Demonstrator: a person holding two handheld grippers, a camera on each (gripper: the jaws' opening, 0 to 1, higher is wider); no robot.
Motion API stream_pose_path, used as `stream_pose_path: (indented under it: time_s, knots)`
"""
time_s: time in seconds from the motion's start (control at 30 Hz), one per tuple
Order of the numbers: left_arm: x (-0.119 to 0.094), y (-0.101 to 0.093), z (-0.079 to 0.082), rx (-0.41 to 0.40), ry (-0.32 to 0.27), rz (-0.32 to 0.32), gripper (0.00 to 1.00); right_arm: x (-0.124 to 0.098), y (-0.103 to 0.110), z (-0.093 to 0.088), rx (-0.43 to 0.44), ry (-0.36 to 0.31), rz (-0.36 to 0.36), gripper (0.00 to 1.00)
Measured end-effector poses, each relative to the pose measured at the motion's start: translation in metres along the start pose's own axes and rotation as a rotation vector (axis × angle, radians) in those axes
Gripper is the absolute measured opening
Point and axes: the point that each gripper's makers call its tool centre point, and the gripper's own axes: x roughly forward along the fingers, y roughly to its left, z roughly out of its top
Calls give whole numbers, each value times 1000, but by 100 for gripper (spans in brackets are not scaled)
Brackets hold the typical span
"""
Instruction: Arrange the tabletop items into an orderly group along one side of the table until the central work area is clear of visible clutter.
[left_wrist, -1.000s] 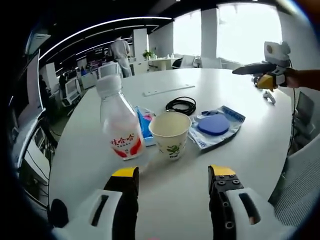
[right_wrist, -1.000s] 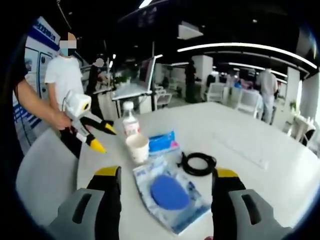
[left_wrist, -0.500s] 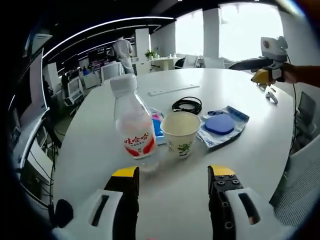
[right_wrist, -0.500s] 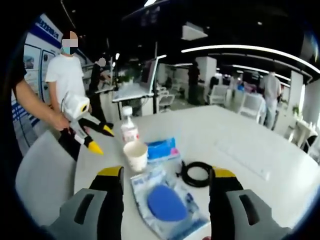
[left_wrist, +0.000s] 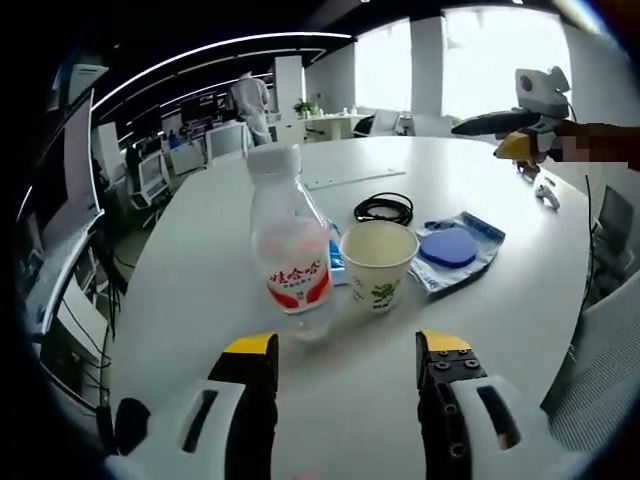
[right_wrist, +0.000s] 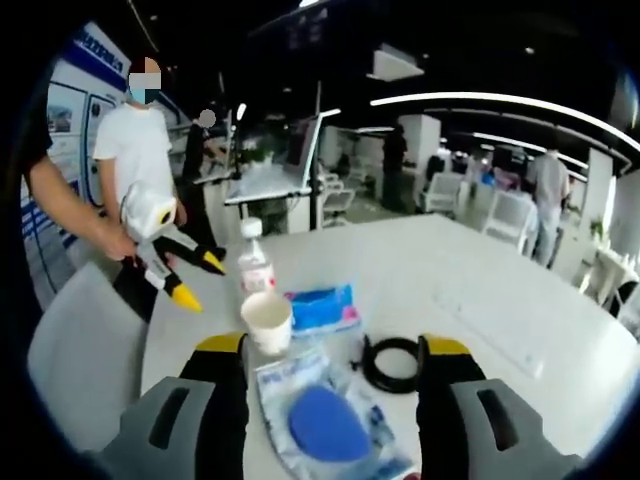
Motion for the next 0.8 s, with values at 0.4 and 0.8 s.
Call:
stream_pose_path:
  time_s: [0.4, 0.8]
  knots:
    - [1, 7, -2, -11, 3, -5, 56, 18, -5, -1, -21, 27, 6, 62]
    - [4, 15, -3, -15, -1, -8, 60, 38, -4, -6, -29, 55, 24, 59]
